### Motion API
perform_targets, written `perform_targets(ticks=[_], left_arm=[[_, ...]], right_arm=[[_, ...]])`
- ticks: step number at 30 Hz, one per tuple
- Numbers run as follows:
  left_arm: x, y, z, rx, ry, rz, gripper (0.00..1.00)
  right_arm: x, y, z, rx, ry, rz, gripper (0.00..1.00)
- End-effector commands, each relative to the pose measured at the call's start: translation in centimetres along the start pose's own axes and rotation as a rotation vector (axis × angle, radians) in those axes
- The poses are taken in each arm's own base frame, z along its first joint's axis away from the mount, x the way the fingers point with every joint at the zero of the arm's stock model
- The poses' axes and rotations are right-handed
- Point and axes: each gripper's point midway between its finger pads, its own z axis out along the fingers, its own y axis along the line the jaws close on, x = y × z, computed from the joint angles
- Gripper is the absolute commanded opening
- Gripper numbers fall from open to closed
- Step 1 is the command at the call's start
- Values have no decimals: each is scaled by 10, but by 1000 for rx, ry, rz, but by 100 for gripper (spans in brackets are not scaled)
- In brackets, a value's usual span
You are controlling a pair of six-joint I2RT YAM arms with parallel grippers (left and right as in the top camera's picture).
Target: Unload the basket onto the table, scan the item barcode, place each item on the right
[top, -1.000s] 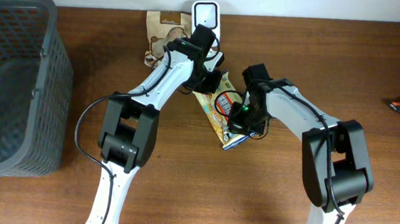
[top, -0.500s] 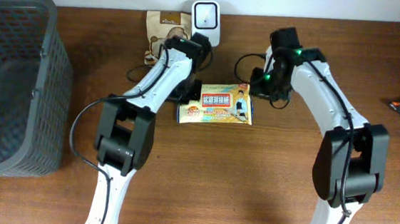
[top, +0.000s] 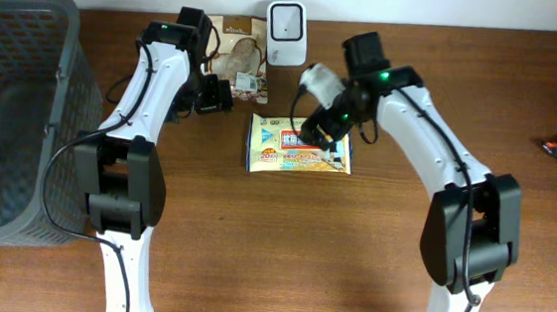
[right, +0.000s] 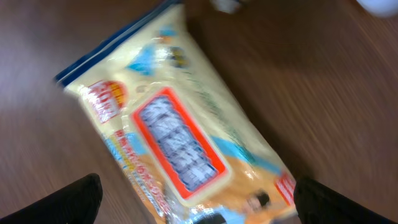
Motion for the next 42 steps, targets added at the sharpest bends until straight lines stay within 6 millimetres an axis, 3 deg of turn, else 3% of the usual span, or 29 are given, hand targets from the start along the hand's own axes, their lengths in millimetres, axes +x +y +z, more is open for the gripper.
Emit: perform_targets(ticks=[1,4,7,15,16,18,20,23,25,32,36,39,42], left_arm=[[-1,0,-8,16,-12,-7,99],[0,2,-8,6,-7,-6,99],[0,3,-7,-2,-6,-8,99],[2,6,-8,-17,-2,-7,99],[2,6,-8,-18,0,-7,99],[3,6,-8,-18,1,-7,99],[3,6,-8,-18,1,-7,99],[2,9,-8,-33,-2,-8,99],[1,9,-8,-34,-7,-12,99],[1,13,-8,-37,-4,-45,99],[1,13,-8,-37,-4,-45,99],[1,13,-8,-37,-4,-45,99],[1,13,-8,-37,-4,-45,99]], right_arm=[[-7,31,24,-61,25,-444,99],[0,32,38,-38,99,-519,89],[17,26,55,-64,138,-503,93],[44,15,99,-86,197,-509,86],[44,14,101,-84,195,-509,76],[44,14,101,-82,196,-492,28],[43,13,101,-74,195,-445,25],[25,3,94,-21,167,-306,15],[0,-14,81,56,125,-204,4],[-111,-101,10,316,-325,309,4],[-152,-124,-18,376,-556,385,4],[-165,-139,-35,421,-663,489,4],[-160,-145,-27,427,-671,576,4]])
